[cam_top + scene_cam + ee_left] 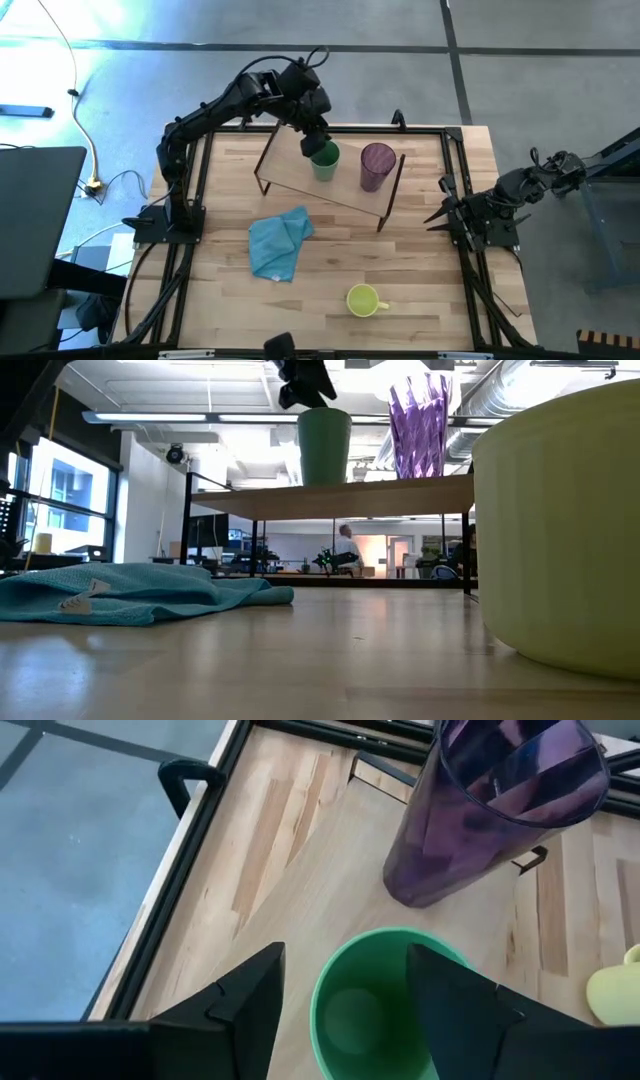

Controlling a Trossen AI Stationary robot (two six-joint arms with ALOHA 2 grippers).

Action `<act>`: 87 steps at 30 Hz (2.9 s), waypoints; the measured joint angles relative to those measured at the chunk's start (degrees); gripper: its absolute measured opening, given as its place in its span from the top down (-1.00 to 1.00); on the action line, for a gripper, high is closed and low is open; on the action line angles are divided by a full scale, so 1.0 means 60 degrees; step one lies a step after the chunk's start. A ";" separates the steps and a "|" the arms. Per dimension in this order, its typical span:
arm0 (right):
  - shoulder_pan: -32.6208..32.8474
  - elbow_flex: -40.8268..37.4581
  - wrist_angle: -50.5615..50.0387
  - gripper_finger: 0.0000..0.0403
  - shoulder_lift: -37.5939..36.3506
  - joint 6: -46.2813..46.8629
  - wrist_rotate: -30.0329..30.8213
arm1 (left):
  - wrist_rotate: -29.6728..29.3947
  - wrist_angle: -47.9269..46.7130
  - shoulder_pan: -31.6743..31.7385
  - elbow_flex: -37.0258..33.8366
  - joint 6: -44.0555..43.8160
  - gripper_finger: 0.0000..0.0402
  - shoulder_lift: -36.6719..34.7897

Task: Stack small to large cups/mugs on shelf
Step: Put the yellow mug on the shelf

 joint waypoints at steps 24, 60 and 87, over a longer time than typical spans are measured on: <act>0.0000 0.0000 0.0004 0.67 0.0000 0.0000 0.0000 | 0.0889 -0.0289 -0.0007 0.0106 0.0257 0.01 -0.0341; -0.0003 0.0000 0.1685 0.67 0.1297 0.0029 -0.0016 | 0.2546 0.1751 -0.3922 -0.0186 0.1784 0.01 -0.1512; 0.0000 0.0000 0.1946 0.67 0.1602 0.0145 -0.0044 | 0.2394 0.2445 -0.6097 -0.1818 0.2032 0.01 -0.1504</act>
